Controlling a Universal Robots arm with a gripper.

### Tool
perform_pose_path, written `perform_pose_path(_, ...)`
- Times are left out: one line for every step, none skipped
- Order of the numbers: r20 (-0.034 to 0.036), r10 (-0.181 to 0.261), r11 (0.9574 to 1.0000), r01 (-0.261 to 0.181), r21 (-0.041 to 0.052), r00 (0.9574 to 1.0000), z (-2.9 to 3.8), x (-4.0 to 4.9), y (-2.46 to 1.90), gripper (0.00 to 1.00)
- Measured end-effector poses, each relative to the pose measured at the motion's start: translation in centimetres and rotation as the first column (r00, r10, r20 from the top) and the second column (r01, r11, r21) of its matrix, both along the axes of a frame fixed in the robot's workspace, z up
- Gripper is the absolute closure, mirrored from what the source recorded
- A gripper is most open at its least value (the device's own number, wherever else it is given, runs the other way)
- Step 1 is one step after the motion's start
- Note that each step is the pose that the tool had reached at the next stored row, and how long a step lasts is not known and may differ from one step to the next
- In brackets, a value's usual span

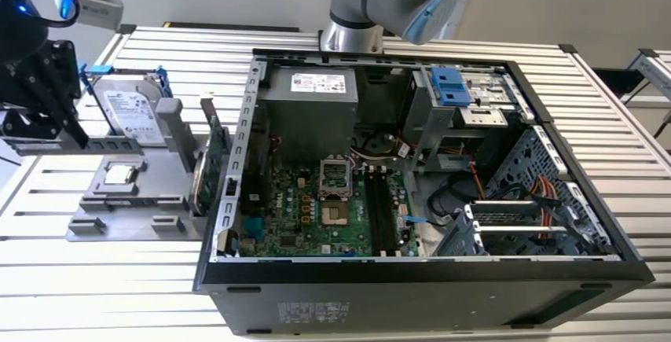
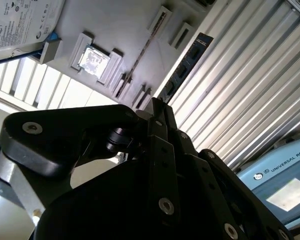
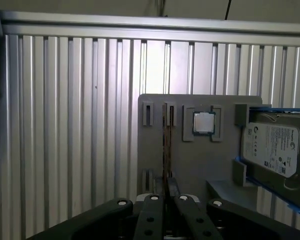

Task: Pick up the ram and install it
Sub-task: 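Pick up the ram and move it above insertion slot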

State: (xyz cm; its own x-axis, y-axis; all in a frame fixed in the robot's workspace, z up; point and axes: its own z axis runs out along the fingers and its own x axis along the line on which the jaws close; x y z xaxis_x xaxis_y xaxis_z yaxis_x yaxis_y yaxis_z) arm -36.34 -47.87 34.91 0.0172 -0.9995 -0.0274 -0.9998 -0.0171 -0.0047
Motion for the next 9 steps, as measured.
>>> perform_pose_path(0.0001,0.000,1.0000,0.000,-0.0001,1.0000,0.06,0.00,0.00,1.00)
perform_pose_path(0.0003,0.000,1.0000,0.000,-0.0001,1.0000,0.12,0.00,0.00,1.00)
perform_pose_path(0.0004,0.000,1.0000,0.000,-0.0001,1.0000,0.18,0.00,0.00,1.00)
perform_pose_path(0.0005,0.000,1.0000,0.000,-0.0002,1.0000,0.26,0.00,0.00,1.00)
perform_pose_path(0.0005,0.000,1.0000,0.000,-0.0002,1.0000,0.36,0.00,0.01,1.00)
perform_pose_path(0.0007,0.000,1.0000,0.000,-0.0002,1.0000,0.45,0.00,0.00,1.00)
perform_pose_path(0.0009,0.000,1.0000,0.000,-0.0002,1.0000,0.57,0.00,0.00,1.00)
perform_pose_path(0.0012,0.000,1.0000,0.000,-0.0002,1.0000,0.68,0.00,0.00,1.00)
perform_pose_path(0.0015,0.000,1.0000,0.000,-0.0002,1.0000,0.79,0.00,0.00,1.00)
